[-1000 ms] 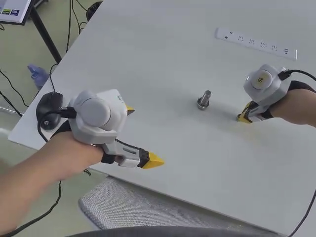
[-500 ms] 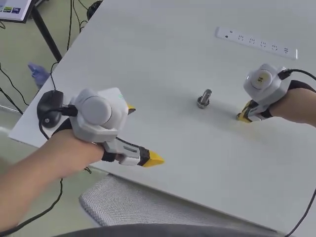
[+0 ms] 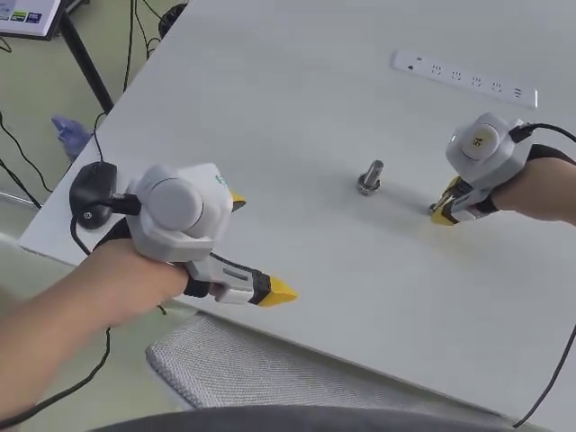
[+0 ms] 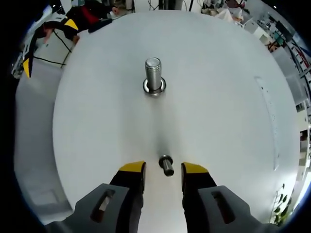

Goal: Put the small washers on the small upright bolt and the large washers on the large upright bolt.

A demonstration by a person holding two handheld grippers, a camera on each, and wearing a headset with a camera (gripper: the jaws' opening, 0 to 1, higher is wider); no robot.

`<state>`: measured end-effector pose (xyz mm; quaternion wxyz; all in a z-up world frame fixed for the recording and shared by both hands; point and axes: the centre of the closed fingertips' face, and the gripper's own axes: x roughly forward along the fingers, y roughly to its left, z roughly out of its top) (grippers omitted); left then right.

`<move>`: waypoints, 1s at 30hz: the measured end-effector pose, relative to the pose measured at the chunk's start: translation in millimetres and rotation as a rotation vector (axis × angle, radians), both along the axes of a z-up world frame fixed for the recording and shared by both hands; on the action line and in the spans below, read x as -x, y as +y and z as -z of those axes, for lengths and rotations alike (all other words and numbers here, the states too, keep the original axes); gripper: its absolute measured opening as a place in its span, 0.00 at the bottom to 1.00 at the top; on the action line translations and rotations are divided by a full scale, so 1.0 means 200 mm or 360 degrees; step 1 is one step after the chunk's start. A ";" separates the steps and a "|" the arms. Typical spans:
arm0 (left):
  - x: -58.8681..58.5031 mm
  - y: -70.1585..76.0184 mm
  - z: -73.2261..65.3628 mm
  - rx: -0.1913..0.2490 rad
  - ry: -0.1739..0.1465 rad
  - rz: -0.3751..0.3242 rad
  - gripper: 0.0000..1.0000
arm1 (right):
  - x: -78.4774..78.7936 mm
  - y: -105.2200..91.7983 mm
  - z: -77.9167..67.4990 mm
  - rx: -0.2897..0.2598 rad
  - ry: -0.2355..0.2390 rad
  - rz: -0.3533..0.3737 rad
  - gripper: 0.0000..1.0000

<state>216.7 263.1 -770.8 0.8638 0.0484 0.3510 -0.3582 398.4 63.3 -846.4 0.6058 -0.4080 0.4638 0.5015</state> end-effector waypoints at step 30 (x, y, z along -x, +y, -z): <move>0.01 -0.04 -0.12 0.0000 -0.0075 0.0036 0.91 | 0.08 -0.10 -0.42 -0.0570 -0.0198 0.0355 0.53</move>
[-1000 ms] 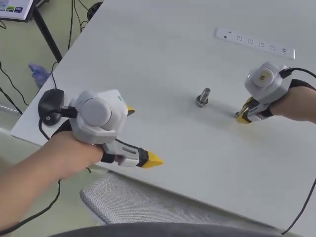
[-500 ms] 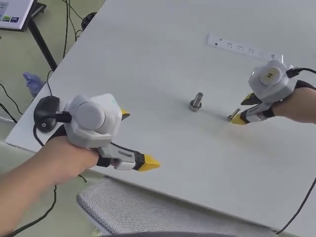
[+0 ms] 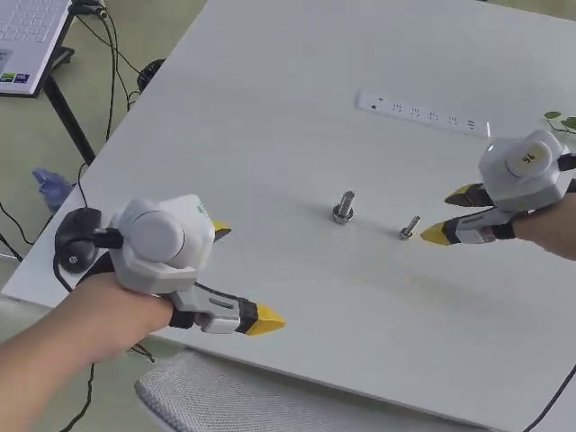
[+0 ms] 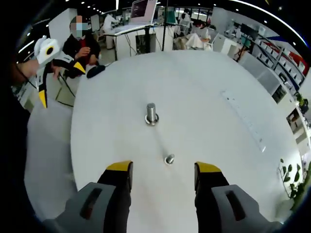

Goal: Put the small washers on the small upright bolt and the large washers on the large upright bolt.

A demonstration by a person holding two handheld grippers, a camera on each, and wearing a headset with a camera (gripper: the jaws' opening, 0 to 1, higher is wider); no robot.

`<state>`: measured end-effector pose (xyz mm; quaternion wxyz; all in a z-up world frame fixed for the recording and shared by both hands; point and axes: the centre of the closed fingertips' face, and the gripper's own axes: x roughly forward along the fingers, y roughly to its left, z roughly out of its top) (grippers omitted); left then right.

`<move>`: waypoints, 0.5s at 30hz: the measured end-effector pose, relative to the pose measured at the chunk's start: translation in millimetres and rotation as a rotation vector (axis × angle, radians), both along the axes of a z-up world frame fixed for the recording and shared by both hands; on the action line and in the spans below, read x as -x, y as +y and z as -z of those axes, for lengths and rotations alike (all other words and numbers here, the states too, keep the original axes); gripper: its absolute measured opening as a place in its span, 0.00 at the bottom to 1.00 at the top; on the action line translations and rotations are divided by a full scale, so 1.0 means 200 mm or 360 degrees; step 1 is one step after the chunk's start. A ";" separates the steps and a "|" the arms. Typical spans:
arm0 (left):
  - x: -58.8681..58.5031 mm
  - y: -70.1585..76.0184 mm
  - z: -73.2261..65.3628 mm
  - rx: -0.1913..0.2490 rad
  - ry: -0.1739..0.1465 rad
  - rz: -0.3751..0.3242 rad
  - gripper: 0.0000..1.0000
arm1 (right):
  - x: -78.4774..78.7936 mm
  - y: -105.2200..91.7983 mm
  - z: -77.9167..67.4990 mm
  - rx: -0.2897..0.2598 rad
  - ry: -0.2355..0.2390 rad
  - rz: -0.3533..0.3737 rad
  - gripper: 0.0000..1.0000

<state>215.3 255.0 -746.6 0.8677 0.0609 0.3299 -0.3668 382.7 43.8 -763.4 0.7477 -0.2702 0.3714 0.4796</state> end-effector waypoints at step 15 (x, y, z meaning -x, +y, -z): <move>0.02 0.05 -0.11 0.0043 -0.0055 -0.0087 0.92 | 0.21 -0.12 -0.26 -0.0491 -0.0168 0.0336 0.64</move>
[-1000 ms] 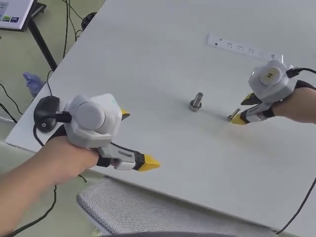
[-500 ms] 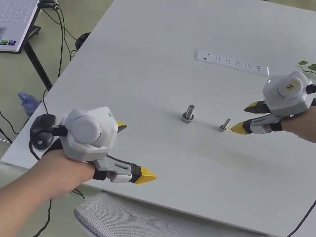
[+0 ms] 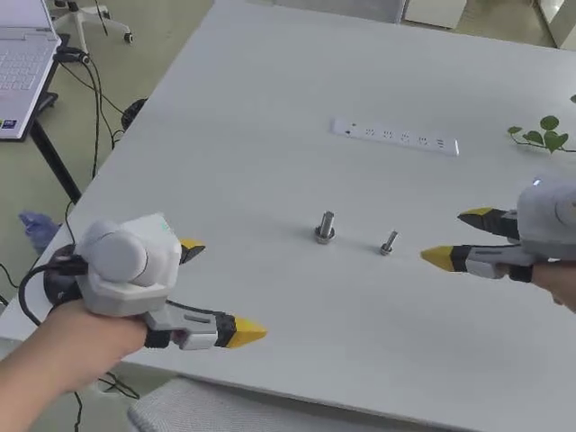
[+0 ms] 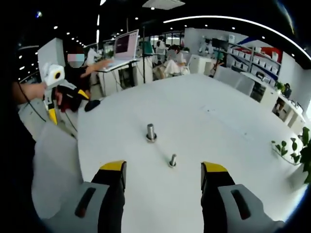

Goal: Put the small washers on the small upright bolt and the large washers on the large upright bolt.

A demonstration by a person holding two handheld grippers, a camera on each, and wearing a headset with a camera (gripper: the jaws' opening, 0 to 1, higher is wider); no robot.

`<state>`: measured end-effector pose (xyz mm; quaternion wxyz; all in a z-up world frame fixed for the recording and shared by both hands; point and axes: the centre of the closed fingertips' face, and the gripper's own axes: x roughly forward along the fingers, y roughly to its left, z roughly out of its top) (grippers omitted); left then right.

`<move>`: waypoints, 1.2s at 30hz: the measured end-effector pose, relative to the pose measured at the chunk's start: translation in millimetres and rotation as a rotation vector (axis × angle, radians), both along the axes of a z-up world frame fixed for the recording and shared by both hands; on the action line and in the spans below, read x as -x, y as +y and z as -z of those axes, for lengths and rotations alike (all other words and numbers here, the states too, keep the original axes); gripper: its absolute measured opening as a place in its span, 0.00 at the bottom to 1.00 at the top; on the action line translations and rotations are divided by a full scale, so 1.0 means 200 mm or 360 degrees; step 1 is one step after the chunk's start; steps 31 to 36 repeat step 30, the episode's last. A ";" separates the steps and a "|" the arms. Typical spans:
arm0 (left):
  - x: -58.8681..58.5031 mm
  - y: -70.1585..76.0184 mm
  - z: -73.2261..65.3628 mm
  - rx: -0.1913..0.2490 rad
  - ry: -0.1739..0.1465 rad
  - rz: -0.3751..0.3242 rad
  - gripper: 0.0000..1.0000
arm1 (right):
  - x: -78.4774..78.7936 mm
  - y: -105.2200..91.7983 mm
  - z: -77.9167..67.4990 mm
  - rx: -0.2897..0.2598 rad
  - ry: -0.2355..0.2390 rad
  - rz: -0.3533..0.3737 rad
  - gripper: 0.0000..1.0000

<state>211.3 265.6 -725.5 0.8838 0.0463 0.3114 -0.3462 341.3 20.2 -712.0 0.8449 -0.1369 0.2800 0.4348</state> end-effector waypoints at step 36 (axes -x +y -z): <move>0.10 0.06 0.02 0.0087 -0.0102 -0.0089 0.93 | 0.49 -0.24 0.09 -0.0333 -0.0063 0.0272 1.00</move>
